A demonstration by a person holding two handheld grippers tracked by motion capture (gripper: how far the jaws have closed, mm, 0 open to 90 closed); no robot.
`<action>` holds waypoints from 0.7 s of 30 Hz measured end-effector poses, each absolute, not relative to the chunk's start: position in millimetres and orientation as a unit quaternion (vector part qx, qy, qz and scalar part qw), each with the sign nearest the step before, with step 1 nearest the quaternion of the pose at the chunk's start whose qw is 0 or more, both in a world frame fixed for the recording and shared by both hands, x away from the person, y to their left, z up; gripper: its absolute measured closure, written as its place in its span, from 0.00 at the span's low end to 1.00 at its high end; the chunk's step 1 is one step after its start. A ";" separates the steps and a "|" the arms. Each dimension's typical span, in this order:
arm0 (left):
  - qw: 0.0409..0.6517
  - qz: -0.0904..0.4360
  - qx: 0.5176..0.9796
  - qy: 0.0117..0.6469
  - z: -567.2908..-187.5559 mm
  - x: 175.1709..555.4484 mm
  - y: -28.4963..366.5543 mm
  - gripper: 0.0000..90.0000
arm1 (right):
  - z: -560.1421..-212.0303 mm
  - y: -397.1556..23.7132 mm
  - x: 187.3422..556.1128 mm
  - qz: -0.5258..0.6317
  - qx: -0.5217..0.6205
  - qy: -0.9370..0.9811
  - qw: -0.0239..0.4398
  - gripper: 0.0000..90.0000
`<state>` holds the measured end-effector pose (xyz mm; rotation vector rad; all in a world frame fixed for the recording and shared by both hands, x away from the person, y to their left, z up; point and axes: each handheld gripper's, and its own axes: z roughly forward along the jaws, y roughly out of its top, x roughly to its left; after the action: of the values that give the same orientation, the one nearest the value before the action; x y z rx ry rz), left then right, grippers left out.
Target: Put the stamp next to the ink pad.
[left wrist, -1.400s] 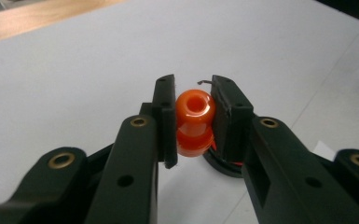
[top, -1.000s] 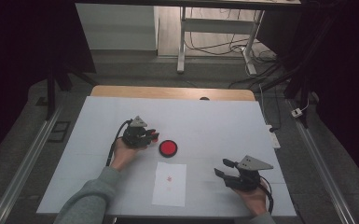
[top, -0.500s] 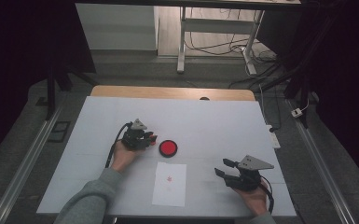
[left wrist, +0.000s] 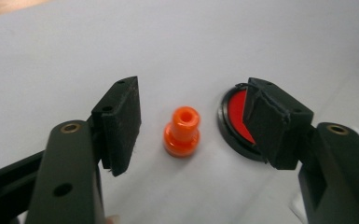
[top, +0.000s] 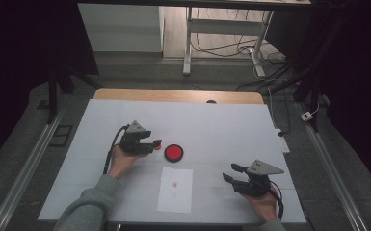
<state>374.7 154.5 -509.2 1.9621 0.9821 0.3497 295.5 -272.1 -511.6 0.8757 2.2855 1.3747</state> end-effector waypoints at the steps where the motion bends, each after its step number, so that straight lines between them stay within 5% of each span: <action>1: 0.446 0.141 0.792 0.392 -507.0 370.1 156.7 0.41 | -511.9 -272.5 295.8 0.483 0.307 0.803 0.166 0.49; 21: 0.452 0.131 0.801 0.369 -494.5 277.6 197.8 0.37 | -514.5 -287.2 299.7 0.467 0.318 0.807 0.172 0.48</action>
<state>277.6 197.8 -494.5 1.9800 0.9121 0.3247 299.7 -287.2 -514.5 0.9035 2.2902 1.3269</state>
